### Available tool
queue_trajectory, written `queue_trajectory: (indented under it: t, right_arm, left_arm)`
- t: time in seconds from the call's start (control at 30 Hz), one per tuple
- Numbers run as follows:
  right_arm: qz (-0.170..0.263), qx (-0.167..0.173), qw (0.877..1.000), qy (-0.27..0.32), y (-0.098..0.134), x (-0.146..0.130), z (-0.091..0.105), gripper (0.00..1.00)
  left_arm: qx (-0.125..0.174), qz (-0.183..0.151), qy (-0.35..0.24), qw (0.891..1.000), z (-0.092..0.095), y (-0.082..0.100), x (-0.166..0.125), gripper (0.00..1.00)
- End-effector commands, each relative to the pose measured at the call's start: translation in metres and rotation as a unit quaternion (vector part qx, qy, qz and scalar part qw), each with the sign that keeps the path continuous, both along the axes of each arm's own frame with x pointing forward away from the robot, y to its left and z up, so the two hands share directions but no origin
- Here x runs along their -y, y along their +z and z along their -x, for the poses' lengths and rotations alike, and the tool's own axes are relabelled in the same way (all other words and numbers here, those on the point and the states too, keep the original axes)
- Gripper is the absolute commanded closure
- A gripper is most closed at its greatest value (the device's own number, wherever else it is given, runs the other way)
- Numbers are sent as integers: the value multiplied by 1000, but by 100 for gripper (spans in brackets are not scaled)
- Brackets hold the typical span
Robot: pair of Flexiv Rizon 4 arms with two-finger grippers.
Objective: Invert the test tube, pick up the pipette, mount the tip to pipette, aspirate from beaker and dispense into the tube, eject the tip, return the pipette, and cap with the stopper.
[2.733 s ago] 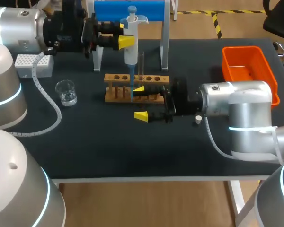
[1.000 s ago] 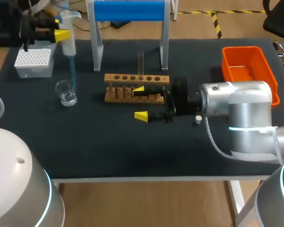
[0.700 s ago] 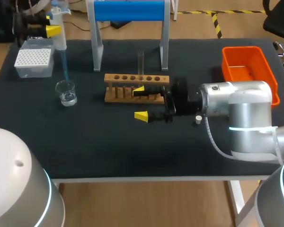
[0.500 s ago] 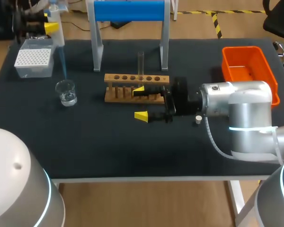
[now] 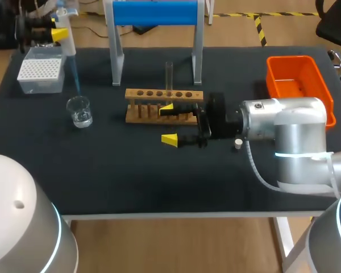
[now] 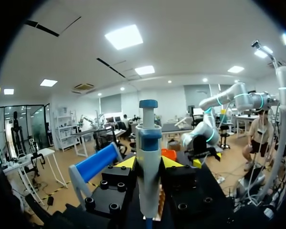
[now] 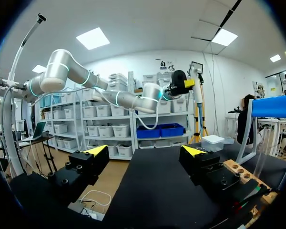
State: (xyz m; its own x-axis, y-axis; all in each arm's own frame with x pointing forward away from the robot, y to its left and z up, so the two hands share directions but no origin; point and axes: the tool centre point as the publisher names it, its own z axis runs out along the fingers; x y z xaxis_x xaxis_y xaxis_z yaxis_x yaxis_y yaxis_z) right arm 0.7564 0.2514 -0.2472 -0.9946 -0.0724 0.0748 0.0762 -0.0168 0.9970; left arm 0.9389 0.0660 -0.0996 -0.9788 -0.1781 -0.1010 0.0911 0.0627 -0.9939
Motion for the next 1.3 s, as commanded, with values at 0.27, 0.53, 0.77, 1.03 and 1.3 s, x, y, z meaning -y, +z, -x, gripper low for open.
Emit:
queue_trajectory:
  t: [0.27, 0.53, 0.77, 1.03, 1.3]
  right_arm:
    - [0, 0, 1000, 0, 0, 2, 1, 0]
    - [0, 0, 1000, 0, 0, 2, 1, 0]
    - [0, 0, 1000, 0, 0, 2, 1, 0]
    - [0, 0, 1000, 0, 0, 2, 1, 0]
    - [0, 0, 1000, 0, 0, 2, 1, 0]
  left_arm:
    - [2, 9, 13, 1000, 7, -8, -9, 100]
    - [2, 10, 18, 1000, 11, -8, -11, 100]
    - [2, 10, 18, 1000, 11, -8, -11, 100]
    - [2, 10, 18, 1000, 11, -8, -11, 100]
    - [2, 10, 18, 1000, 11, -8, -11, 100]
